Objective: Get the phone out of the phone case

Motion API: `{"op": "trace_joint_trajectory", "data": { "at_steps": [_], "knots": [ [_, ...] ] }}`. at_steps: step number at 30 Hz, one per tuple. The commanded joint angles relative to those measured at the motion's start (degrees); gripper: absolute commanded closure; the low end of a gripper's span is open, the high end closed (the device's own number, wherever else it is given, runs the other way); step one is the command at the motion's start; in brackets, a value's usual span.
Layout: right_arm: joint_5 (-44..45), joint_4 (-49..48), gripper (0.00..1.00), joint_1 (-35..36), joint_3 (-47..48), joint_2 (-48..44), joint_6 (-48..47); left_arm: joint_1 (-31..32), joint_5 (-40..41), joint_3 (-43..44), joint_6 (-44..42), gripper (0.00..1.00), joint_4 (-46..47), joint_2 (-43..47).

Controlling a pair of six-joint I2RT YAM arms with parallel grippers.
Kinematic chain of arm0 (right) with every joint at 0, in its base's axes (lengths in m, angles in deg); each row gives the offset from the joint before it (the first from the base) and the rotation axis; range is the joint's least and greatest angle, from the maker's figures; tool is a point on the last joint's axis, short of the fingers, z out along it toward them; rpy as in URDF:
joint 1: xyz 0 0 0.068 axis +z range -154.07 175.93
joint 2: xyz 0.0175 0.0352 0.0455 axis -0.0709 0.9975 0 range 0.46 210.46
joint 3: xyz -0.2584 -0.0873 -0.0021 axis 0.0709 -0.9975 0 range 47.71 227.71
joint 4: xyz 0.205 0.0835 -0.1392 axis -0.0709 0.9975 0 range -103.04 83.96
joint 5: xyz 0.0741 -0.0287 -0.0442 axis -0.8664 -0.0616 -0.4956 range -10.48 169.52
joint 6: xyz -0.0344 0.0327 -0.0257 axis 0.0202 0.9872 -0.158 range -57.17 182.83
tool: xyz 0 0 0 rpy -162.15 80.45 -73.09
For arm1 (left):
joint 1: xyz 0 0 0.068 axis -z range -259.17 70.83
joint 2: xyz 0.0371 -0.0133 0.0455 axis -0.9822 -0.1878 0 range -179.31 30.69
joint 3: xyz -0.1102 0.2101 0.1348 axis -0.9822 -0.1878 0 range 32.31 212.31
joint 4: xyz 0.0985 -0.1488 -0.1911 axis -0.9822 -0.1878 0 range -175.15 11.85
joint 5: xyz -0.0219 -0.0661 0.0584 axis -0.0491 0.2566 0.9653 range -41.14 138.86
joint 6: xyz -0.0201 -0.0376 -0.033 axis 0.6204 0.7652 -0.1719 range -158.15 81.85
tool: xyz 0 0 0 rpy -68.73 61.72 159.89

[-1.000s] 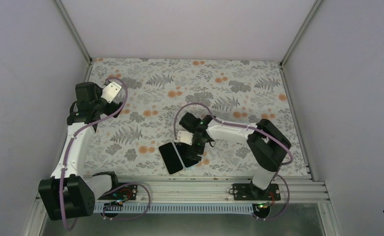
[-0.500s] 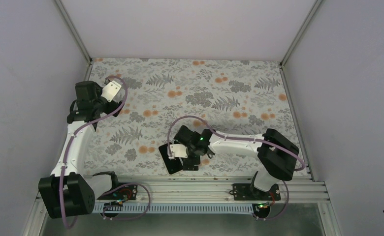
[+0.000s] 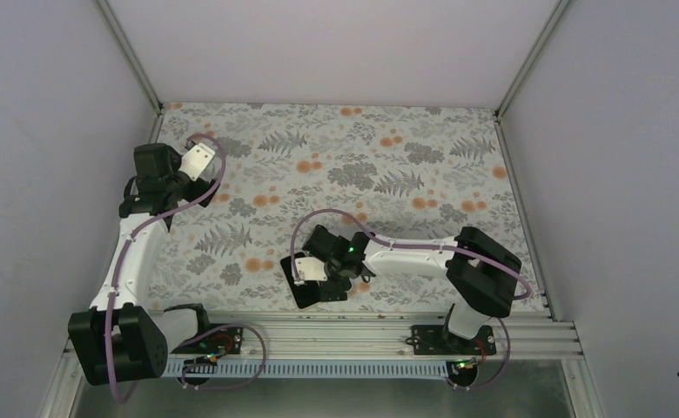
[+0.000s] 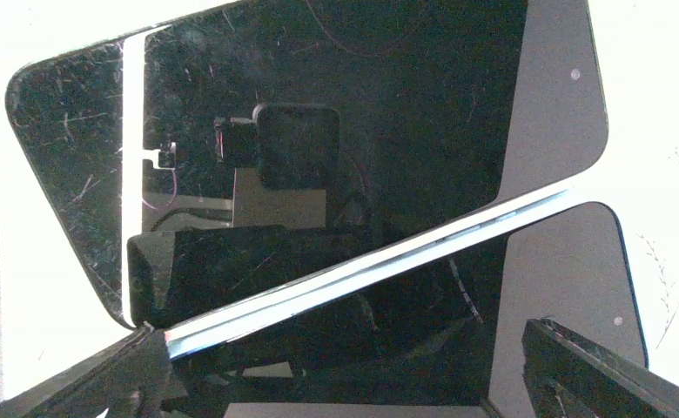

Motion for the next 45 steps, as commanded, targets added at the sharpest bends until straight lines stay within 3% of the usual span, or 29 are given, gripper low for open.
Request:
{"op": "trace_joint_trajectory", "data": {
  "at_steps": [1,11,19,25,32,45],
  "knots": [
    [2.3,-2.0,0.0,0.8,-1.2,1.1,-2.0,-0.3,0.0,0.4,0.0,0.0,1.2,-0.1],
    [-7.5,4.0,0.0,2.4,-0.5,-4.3,-2.4,-0.3,-0.3,-0.5,0.3,0.0,2.1,-0.9],
    [-1.9,-2.2,0.0,2.9,-2.8,-2.4,-3.1,-0.3,-0.8,-0.2,0.9,0.0,2.0,-1.3],
    [8.3,-12.2,0.0,3.6,-8.4,-4.9,-6.0,-0.3,-0.4,-0.3,0.3,0.0,1.7,-1.0],
    [10.6,-14.4,0.0,3.1,-9.8,-6.4,-6.3,-0.3,-0.9,-0.3,0.7,0.0,1.7,-0.9],
    [7.8,-13.7,0.0,-9.1,-10.0,-8.2,-6.1,-0.4,-0.4,-1.4,0.4,0.0,2.5,-0.2]
  ]
}}
